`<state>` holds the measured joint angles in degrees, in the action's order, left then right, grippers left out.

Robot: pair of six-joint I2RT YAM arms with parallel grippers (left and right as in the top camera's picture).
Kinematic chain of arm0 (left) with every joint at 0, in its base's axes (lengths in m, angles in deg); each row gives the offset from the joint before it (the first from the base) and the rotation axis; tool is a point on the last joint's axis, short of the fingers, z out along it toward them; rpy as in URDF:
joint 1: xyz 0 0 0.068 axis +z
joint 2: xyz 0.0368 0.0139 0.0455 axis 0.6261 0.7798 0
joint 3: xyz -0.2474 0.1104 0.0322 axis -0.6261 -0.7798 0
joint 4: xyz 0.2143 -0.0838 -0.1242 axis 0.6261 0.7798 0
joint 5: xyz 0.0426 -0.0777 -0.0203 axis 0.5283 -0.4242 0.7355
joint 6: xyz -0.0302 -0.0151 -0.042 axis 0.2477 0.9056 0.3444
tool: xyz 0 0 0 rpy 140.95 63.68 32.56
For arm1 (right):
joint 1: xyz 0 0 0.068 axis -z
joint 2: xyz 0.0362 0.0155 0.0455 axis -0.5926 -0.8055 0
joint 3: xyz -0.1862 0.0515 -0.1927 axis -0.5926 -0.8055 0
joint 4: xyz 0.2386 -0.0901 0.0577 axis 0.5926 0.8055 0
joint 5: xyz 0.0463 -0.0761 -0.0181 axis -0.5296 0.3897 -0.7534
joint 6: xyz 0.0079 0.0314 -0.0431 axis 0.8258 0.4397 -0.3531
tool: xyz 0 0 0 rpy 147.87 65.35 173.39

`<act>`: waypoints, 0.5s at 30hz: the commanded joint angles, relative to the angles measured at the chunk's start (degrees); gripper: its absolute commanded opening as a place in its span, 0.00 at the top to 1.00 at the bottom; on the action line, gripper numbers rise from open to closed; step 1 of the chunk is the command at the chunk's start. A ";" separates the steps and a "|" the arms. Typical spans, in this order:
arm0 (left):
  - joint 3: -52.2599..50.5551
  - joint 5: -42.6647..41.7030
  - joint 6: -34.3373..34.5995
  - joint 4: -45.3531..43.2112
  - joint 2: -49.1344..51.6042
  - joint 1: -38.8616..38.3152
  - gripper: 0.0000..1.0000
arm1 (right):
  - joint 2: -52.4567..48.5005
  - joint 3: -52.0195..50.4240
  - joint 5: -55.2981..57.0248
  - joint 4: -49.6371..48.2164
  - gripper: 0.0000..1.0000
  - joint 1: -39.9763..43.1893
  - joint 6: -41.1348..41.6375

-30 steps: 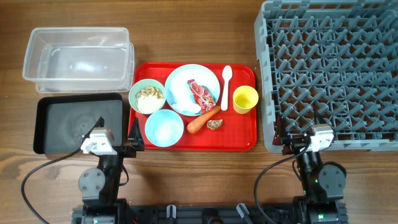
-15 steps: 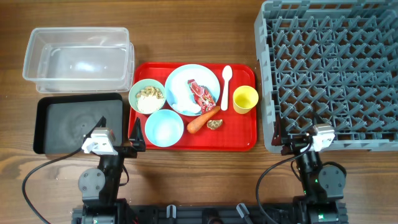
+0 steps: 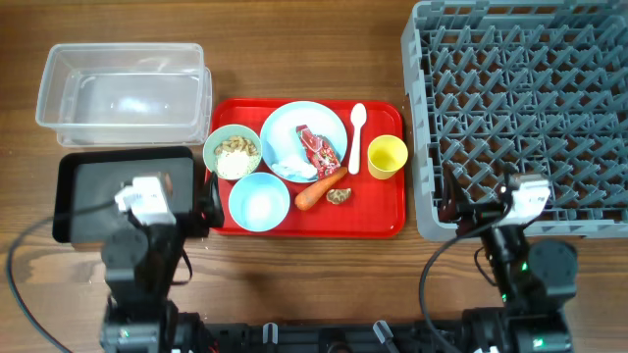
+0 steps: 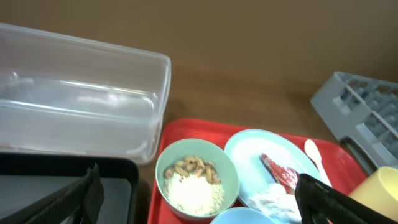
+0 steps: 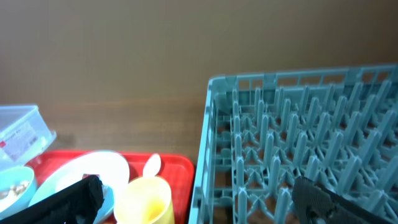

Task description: Sort waste into correct bins and load items into the dishwasher rack

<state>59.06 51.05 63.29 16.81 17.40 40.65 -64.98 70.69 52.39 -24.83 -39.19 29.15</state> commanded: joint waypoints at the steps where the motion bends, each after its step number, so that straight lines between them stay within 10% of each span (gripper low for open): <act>1: 11.56 -3.45 -0.68 4.39 11.85 -0.22 0.00 | -8.46 8.46 -0.90 5.79 0.00 -0.09 1.16; 15: 43.91 -6.45 -0.68 37.70 45.42 -11.06 0.00 | -30.58 25.66 -0.87 25.57 0.00 -0.09 1.03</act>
<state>100.72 47.31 63.29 52.75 60.98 30.25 -94.18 94.56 52.37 -0.28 -39.19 29.32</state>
